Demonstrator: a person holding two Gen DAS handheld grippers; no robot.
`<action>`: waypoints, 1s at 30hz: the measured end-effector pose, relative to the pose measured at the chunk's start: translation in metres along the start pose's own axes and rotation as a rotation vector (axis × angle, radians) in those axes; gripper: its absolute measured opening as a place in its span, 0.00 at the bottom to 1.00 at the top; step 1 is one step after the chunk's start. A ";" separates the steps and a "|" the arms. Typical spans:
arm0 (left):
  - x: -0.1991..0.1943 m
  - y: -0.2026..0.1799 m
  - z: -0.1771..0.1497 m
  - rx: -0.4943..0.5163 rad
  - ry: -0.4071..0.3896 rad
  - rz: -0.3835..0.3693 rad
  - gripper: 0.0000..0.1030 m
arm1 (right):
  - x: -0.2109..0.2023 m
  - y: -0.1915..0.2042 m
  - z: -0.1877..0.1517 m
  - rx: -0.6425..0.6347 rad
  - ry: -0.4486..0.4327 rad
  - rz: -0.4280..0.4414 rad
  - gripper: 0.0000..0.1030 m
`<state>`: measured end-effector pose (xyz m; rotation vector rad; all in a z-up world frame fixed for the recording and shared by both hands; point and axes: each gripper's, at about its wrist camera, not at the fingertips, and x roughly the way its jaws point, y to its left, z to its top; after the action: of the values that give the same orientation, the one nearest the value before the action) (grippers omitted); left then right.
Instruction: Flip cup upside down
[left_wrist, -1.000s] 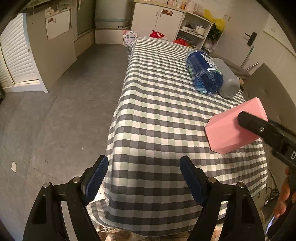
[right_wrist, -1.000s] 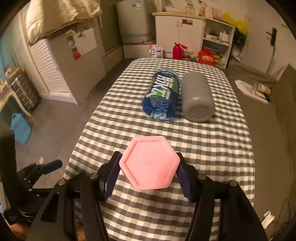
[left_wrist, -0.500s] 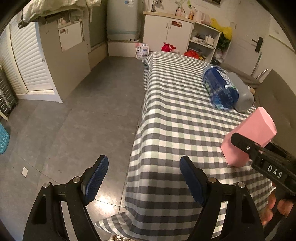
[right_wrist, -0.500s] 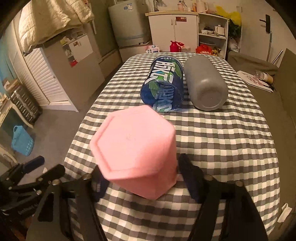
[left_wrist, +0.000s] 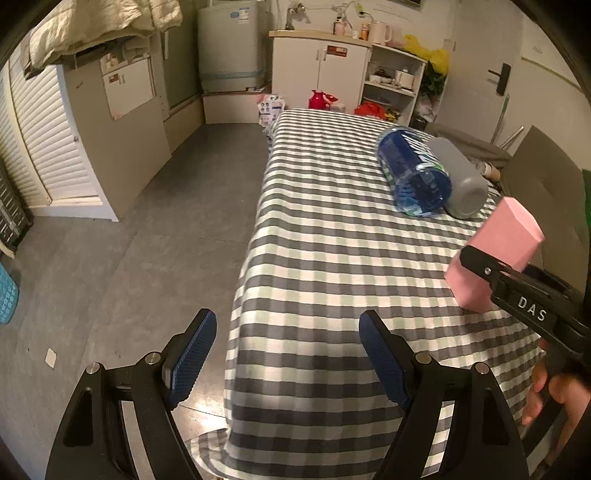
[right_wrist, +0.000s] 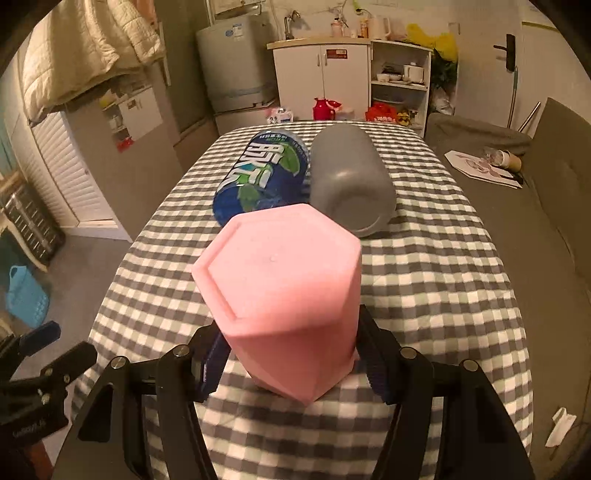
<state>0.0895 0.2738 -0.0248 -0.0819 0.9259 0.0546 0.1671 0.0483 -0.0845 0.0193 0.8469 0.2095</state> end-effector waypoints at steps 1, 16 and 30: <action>0.000 -0.001 0.000 0.005 -0.001 0.001 0.80 | 0.000 0.000 0.000 -0.001 -0.002 0.000 0.60; -0.019 -0.024 -0.003 0.047 -0.033 0.000 0.80 | -0.043 -0.007 0.000 0.046 -0.095 0.058 0.87; -0.104 -0.078 0.001 0.083 -0.183 -0.099 0.80 | -0.166 -0.041 -0.013 0.086 -0.263 -0.001 0.87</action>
<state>0.0345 0.1950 0.0627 -0.0448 0.7392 -0.0672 0.0574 -0.0243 0.0260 0.1243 0.5932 0.1656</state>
